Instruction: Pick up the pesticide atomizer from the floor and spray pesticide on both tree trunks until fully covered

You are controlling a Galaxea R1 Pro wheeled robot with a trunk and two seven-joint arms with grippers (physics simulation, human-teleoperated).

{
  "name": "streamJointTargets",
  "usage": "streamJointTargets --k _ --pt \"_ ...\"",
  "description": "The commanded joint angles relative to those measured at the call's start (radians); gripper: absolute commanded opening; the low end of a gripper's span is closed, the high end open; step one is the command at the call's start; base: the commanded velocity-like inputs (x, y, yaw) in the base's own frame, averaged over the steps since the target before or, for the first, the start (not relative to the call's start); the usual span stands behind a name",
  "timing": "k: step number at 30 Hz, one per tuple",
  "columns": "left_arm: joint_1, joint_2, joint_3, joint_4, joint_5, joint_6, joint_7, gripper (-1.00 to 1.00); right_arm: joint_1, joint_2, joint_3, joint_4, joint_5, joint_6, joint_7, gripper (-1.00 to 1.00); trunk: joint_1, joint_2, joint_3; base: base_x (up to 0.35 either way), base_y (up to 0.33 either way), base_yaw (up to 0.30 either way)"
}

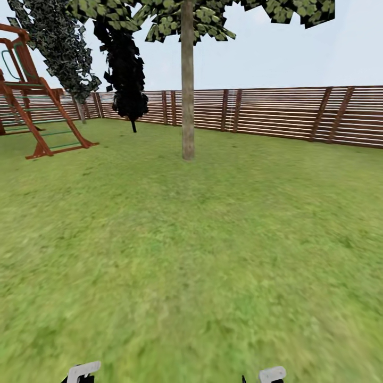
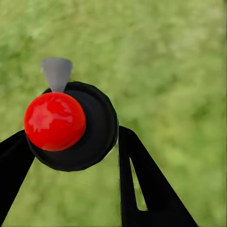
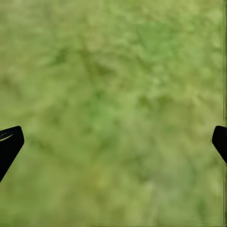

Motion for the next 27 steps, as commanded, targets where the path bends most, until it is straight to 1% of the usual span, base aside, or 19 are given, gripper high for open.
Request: streamJointTargets --k 1,27 --pt "-0.001 0.000 0.004 0.001 -0.011 -0.004 0.006 -1.00 -0.001 -0.002 0.008 0.001 -0.008 -0.002 -0.004 1.00 0.000 0.000 -0.001 0.340 0.000 0.000" --pt "-0.001 0.000 0.004 0.001 -0.011 -0.004 0.006 -1.00 -0.001 -0.004 0.008 0.001 -0.008 -0.002 -0.004 1.00 0.000 0.000 -0.001 0.340 0.000 0.000"
